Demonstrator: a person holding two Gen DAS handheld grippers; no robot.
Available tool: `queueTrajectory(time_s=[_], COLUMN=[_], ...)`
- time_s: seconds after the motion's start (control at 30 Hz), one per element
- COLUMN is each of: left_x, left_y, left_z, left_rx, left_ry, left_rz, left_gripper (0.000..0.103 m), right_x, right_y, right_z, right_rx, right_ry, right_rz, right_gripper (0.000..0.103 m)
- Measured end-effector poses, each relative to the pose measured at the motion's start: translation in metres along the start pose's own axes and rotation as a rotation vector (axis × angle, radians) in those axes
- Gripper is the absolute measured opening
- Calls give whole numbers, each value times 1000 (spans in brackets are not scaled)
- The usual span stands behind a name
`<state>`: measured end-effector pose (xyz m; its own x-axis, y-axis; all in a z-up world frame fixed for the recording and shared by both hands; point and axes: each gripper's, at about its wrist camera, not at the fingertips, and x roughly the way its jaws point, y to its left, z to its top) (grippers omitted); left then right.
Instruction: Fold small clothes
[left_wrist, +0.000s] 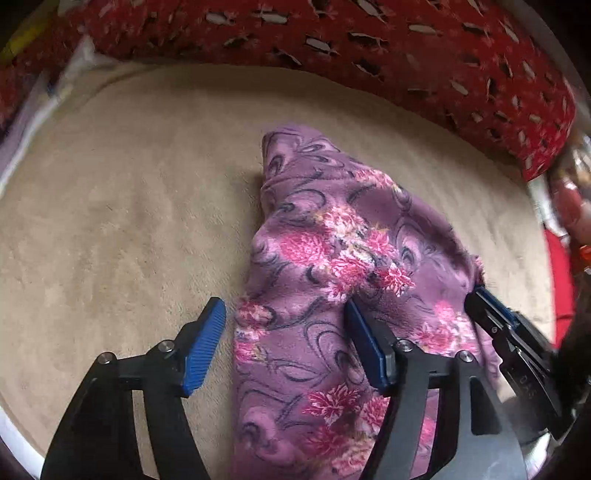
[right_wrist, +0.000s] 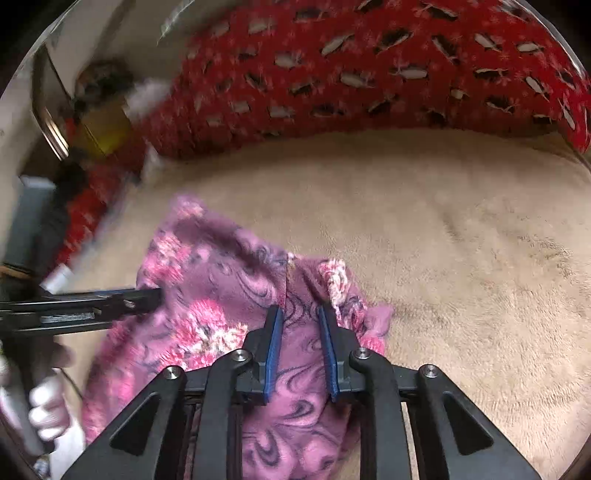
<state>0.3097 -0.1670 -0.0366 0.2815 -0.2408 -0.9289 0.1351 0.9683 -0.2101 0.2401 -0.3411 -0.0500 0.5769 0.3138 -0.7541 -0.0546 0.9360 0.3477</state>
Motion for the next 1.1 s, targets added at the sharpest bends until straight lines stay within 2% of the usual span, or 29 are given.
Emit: queueTrajectory(time_s=[0.07,0.13,0.2,0.27,0.3,0.37,0.4,0.47,0.53,0.6,0.63,0.7,0.73,0.8,0.87,0.93,0.97,1.03,1.1], left_x=[-11,-30,-43,-34,-28,-31,-39,-59,-69,-60,-46,-39,-44,-58,-64,-52,-46,-39,-40], left_y=[14,21,22,13,8,2,-1,-3,-5,-4,-4,2,6,14,16,13,10,13,20], left_z=[-2,-16,-41,-60,-64,-72,-74,-83,-96,-112,-120,-126,-128,-133,-144,-154,-161,-167,-170], left_rx=[-36,-32,-9,32,59,86,92,104,127,137,154,145,119,82,104,138,145,129,98], left_ry=[7,-22,-62,-46,-30,-26,-33,-60,-85,-55,-16,-3,-8,-1,-28,-16,1,-2,-18], left_rz=[-40,-64,-57,-7,13,55,50,26,39,58,81,83,70,31,53,98,111,126,126], left_gripper=[61,60,61,62,64,63,62,62,63,64,64,67,66,66,66,71,75,85,90], right_x=[-11,-35,-57,-63,-52,-30,-37,-54,-77,-88,-83,-66,-70,-92,-111,-120,-113,-98,-101], right_y=[-1,5,13,19,22,27,32,39,48,53,53,48,42,31,31,34,33,25,21], right_z=[3,1,-11,-26,-39,-55,-57,-54,-61,-77,-88,-110,-115,-115,-119,-131,-141,-157,-164], right_rx=[12,5,-24,-39,-56,-108,-127,-95,-110,-139,-158,-218,-194,-65,-53,-111,-139,-125,-64], right_ry=[9,-13,-41,-38,17,116,82,85,46,46,90,184,170,140,103,98,138,201,155], right_rz=[4,37,119,143,105,14,-8,-21,47,46,6,-114,-98,-82,-37,-70,-122,-154,-158], right_gripper=[15,22,24,34,33,31,31,34,33,33,33,36,39,42,43,44,46,53,57])
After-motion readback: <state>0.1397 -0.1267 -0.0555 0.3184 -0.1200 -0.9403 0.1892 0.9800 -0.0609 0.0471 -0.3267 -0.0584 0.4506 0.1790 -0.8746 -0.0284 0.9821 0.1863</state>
